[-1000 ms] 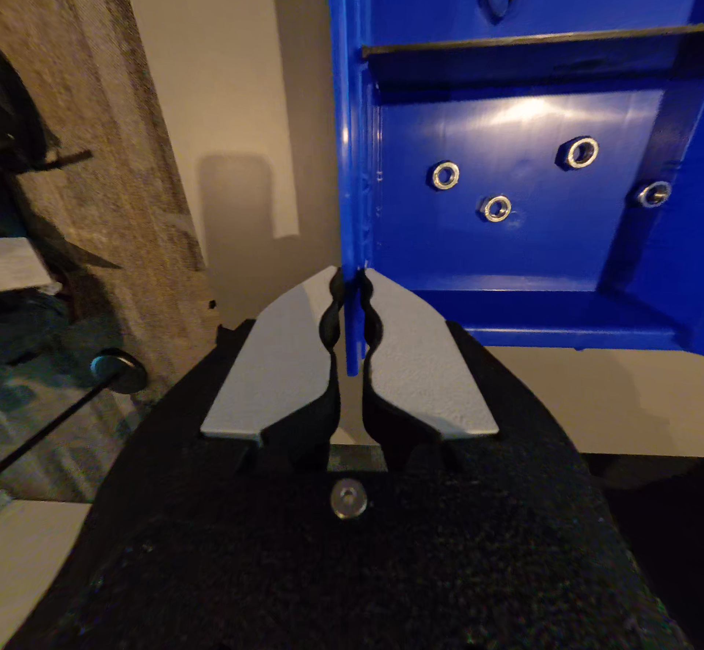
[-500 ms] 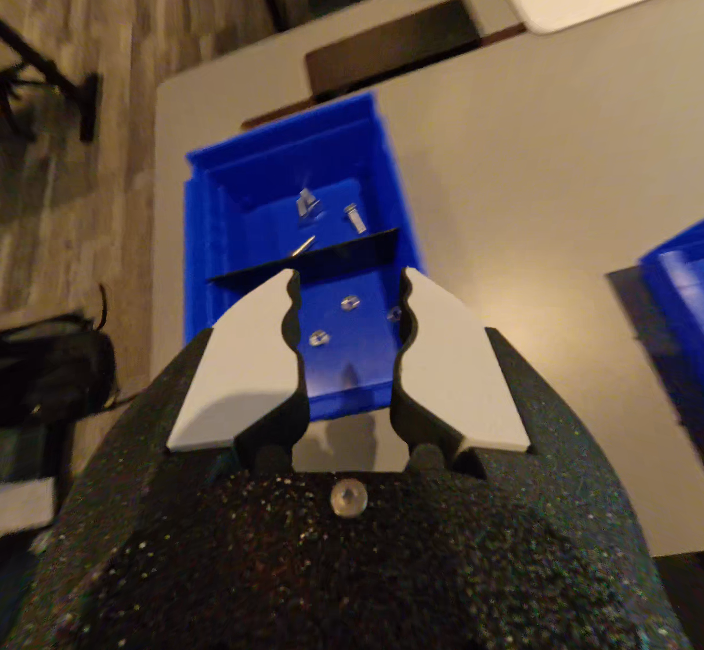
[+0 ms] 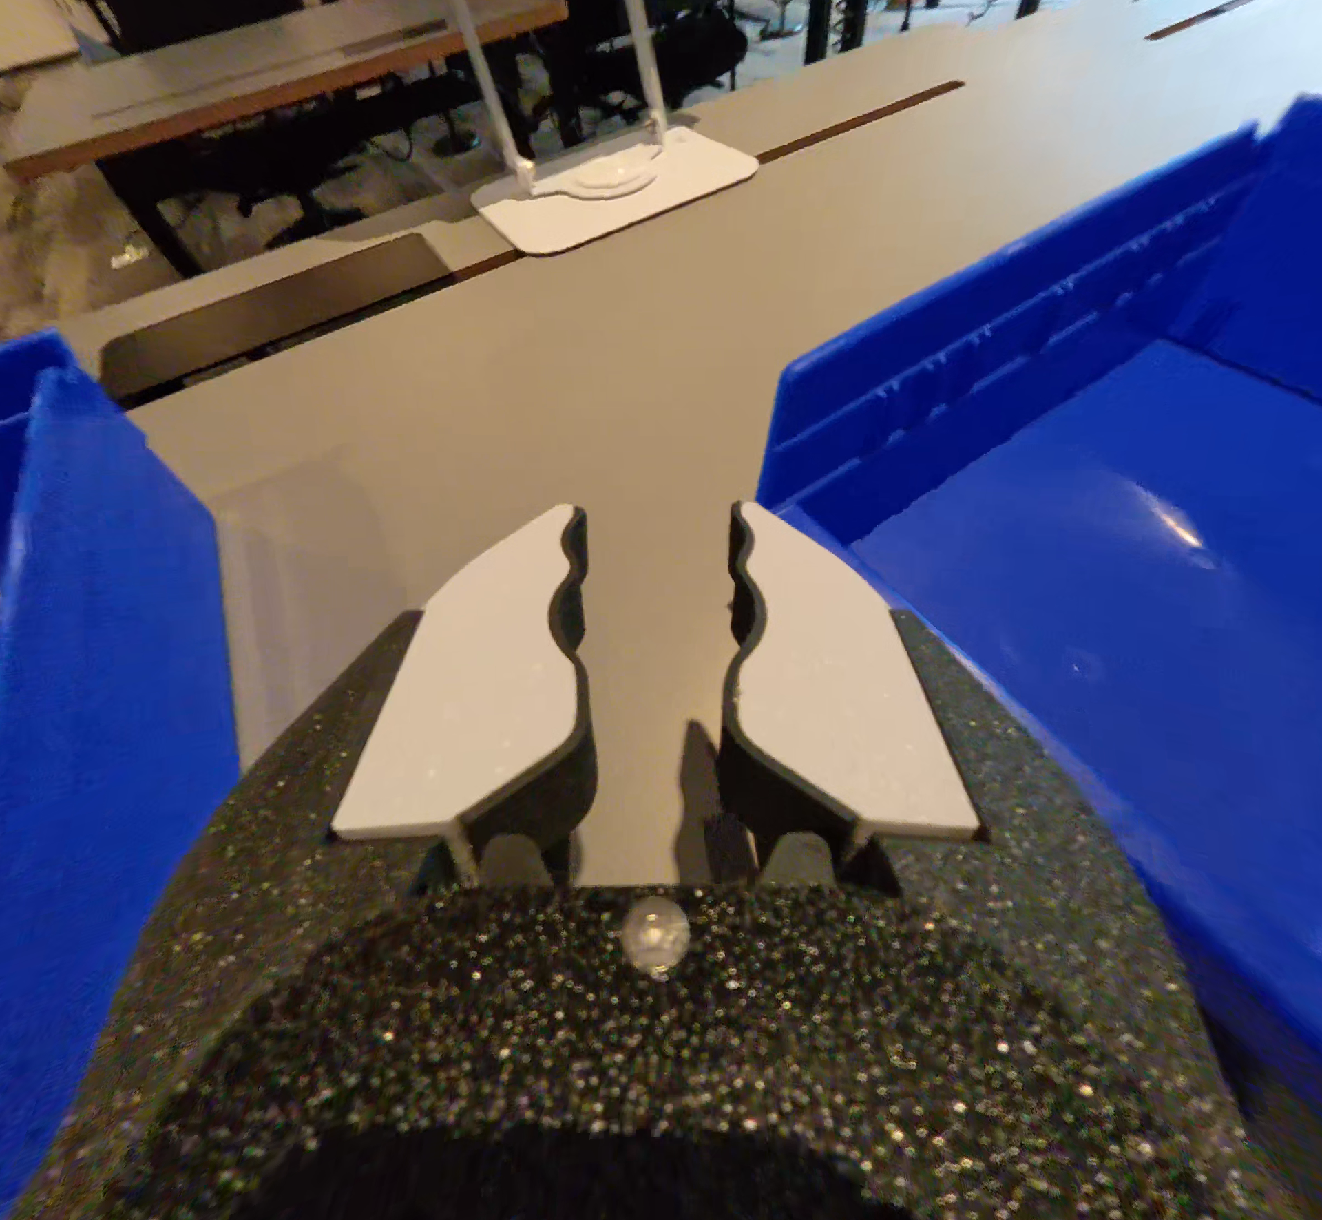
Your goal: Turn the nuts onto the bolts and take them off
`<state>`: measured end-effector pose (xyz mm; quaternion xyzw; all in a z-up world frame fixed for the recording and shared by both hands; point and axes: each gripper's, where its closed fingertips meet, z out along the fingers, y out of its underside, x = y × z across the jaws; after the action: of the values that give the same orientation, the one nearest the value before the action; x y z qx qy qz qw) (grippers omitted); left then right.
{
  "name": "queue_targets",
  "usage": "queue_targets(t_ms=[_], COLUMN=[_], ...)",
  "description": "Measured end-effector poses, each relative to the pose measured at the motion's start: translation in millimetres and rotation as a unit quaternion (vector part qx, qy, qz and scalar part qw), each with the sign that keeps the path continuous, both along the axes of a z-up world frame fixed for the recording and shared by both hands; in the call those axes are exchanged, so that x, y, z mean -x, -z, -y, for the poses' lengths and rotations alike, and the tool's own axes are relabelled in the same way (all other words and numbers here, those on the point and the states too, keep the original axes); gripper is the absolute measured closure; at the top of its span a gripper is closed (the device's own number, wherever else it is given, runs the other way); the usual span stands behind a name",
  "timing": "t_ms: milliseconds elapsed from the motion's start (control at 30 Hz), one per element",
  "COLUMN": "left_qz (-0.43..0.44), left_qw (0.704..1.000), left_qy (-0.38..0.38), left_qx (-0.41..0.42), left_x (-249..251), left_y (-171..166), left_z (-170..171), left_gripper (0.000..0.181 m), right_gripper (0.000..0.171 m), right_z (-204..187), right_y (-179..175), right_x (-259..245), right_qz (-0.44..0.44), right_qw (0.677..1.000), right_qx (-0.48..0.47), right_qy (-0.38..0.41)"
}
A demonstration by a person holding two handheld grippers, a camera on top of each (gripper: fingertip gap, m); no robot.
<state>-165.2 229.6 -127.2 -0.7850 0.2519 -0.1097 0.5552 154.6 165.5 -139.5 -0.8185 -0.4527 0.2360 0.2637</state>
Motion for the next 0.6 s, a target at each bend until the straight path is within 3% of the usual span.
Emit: queue_targets(t_ms=[267, 467, 600], left_qz=[-0.042, -0.062, -0.076], left_qw=[0.997, 0.996, 0.995], left_qy=[0.049, 0.064, 0.065], left_qx=[-0.037, -0.017, -0.009], left_x=[-30, -39, -40], left_y=[25, 39, 45], left_z=[6, 7, 7], left_gripper=[0.152, 0.154, 0.155], right_gripper=[0.151, 0.153, 0.154], right_z=[-39, -88, -115], right_y=[2, 2, 2], right_x=[-56, -117, -145], right_qz=[0.135, 0.291, 0.326], right_qw=[0.99, 0.95, 0.934], right_qx=[-0.009, -0.08, -0.101], right_qy=[-0.042, -0.073, -0.101])
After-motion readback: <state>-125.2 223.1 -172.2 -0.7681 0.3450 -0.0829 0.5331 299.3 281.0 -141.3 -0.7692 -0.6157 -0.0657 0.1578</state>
